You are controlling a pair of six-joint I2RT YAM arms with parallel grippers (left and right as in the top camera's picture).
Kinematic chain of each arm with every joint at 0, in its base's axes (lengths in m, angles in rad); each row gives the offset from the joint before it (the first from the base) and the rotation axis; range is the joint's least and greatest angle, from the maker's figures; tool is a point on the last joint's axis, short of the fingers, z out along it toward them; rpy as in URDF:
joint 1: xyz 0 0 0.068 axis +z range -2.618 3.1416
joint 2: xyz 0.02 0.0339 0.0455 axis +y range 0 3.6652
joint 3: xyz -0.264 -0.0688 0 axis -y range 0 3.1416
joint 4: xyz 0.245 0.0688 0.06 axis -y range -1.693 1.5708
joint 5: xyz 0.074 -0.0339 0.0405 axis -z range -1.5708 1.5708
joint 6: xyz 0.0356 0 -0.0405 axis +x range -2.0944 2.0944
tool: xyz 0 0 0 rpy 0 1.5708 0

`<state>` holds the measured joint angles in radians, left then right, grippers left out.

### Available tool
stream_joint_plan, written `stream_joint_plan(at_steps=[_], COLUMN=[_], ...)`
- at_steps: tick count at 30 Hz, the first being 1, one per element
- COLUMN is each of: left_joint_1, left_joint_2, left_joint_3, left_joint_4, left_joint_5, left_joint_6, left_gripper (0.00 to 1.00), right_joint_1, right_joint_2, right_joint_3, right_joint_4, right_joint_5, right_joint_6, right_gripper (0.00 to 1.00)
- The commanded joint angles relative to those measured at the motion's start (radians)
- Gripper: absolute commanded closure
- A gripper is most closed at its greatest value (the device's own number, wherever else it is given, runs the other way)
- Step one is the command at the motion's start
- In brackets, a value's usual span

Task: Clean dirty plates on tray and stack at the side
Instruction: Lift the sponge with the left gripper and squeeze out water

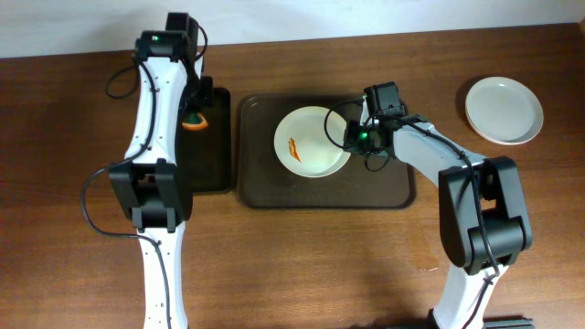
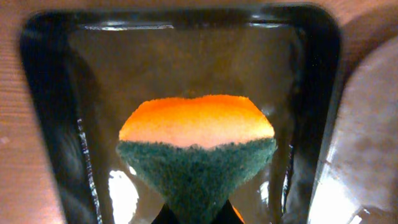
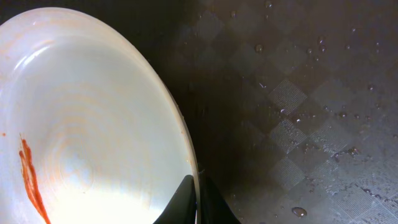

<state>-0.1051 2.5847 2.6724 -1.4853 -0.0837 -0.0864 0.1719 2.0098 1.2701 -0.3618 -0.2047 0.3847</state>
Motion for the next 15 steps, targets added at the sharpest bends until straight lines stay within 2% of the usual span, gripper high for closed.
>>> stream_joint_plan(at_steps=[1,2,3,4,5,6,9,12,13,14,15], left_joint_1=[0.005,0.005,0.005,0.005,0.005,0.005,0.005,0.005,0.005,0.005,0.005], left_joint_2=[0.055,0.055,0.055,0.055,0.058,0.066,0.071,0.071,0.071,0.071,0.071], left_joint_3=[-0.145,-0.151,-0.151,-0.151,-0.154,-0.155,-0.155,-0.155,-0.155,-0.155,-0.155], left_joint_4=[0.041,0.040,0.036,0.025,0.014,0.010,0.007,0.007,0.006,0.006,0.006], left_joint_5=[-0.011,-0.011,-0.011,-0.010,-0.010,-0.010,-0.011,-0.011,-0.011,-0.011,-0.011], left_joint_6=[0.005,0.005,0.005,0.004,0.005,0.005,0.005,0.005,0.005,0.005,0.005], left_gripper=[0.92,0.83,0.82,0.96,0.99,0.93,0.54,0.58,0.63,0.63,0.69], right_joint_1=[0.005,0.005,0.005,0.005,0.005,0.005,0.005,0.005,0.005,0.005,0.005], right_joint_2=[0.010,0.010,0.010,0.010,0.010,0.010,0.010,0.010,0.010,0.010,0.010], right_joint_3=[0.014,0.014,0.014,0.014,0.014,0.014,0.014,0.014,0.014,0.014,0.014], right_joint_4=[0.003,0.004,0.004,0.003,0.003,0.003,0.000,0.001,0.001,0.001,0.001], right_joint_5=[-0.006,-0.006,-0.006,-0.006,-0.011,-0.014,-0.022,-0.021,-0.021,-0.021,-0.021], right_joint_6=[-0.002,-0.002,-0.002,-0.002,-0.002,-0.002,-0.002,-0.002,-0.002,-0.002,-0.002], right_gripper=[0.94,0.93,0.93,0.93,0.93,0.93,0.94,0.94,0.93,0.93,0.94])
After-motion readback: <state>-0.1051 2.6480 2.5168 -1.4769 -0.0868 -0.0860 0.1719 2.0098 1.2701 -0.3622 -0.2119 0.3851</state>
